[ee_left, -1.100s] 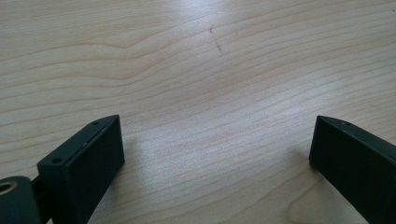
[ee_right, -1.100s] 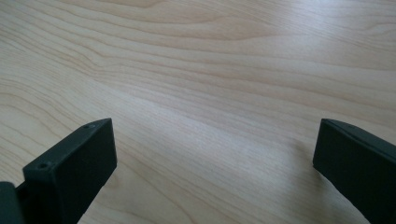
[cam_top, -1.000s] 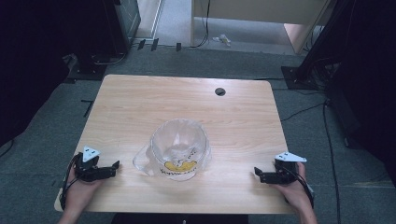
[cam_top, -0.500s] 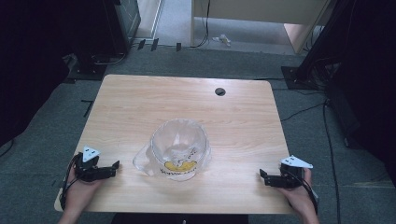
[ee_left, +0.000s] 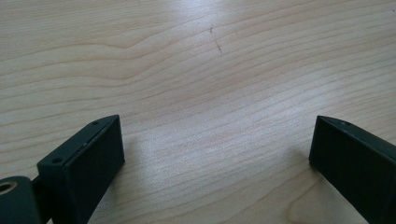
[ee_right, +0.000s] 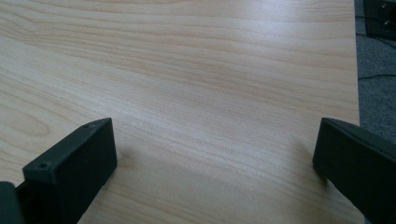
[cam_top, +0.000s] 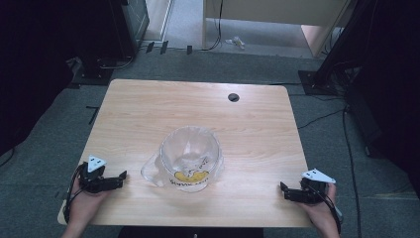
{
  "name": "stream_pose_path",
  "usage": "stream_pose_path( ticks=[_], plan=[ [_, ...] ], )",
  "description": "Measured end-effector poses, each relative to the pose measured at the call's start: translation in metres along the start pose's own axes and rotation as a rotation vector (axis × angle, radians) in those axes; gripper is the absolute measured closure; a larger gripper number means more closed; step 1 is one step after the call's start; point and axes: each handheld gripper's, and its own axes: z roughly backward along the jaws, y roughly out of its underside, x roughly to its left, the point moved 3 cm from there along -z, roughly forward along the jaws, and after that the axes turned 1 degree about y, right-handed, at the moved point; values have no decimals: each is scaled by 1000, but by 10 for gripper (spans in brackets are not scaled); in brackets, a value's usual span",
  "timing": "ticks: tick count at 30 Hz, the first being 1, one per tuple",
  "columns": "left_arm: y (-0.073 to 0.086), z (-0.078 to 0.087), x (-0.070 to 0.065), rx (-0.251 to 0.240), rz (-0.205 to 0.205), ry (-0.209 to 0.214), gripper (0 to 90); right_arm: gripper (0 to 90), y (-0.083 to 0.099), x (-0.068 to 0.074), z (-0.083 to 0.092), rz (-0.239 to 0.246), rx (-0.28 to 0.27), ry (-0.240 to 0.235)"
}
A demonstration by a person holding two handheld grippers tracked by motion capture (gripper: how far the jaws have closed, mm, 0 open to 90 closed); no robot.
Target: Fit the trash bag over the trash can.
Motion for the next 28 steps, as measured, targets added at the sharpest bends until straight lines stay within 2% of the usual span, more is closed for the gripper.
stream_pose_path(
  ticks=[18,28],
  plan=[
    [0,0,0,0,-1,0,26,1,8,0,8,-28,-1,32],
    [0,0,0,1,2,-4,26,1,8,0,8,-29,-1,32]
  ],
)
